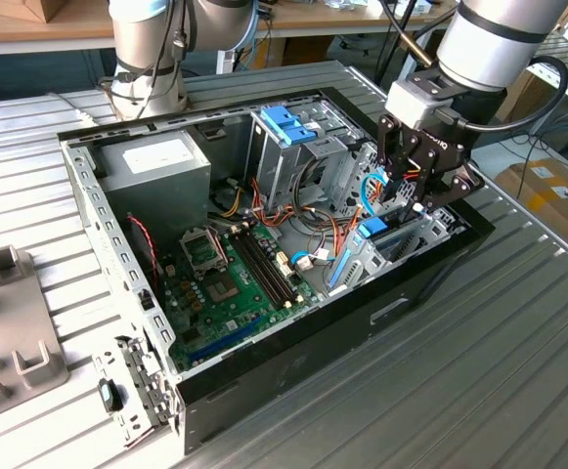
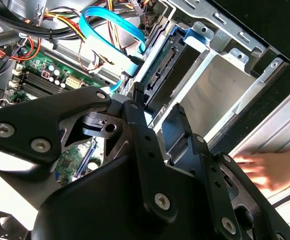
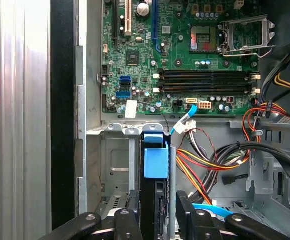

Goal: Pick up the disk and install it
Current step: 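Insert the first disk wire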

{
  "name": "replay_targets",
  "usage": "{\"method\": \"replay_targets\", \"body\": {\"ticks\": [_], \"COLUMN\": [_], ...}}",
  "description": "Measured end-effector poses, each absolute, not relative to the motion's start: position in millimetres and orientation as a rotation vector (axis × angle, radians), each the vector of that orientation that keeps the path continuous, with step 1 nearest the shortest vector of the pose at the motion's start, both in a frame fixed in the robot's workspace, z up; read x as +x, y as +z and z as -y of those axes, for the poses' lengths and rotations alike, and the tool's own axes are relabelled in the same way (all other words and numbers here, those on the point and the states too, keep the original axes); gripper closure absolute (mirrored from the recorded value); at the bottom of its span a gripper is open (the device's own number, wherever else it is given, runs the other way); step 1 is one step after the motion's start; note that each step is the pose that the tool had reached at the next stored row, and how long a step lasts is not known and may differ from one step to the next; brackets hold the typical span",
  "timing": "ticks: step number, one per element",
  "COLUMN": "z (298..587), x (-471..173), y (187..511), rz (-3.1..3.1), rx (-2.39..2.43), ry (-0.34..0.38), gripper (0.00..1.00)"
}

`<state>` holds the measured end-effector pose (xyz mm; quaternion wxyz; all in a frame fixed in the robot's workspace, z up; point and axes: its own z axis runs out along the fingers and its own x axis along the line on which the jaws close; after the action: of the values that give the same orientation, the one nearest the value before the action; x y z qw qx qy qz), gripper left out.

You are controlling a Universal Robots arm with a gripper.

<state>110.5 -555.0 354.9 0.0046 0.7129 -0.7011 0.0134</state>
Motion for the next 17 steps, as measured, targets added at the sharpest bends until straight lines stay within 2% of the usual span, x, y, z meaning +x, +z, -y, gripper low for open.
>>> {"method": "replay_targets", "body": {"ticks": [17], "z": [549.8], "x": [110.6], "y": [368.1], "rz": [2.196], "rx": [2.233], "ry": [0.042], "gripper": [0.58]}}
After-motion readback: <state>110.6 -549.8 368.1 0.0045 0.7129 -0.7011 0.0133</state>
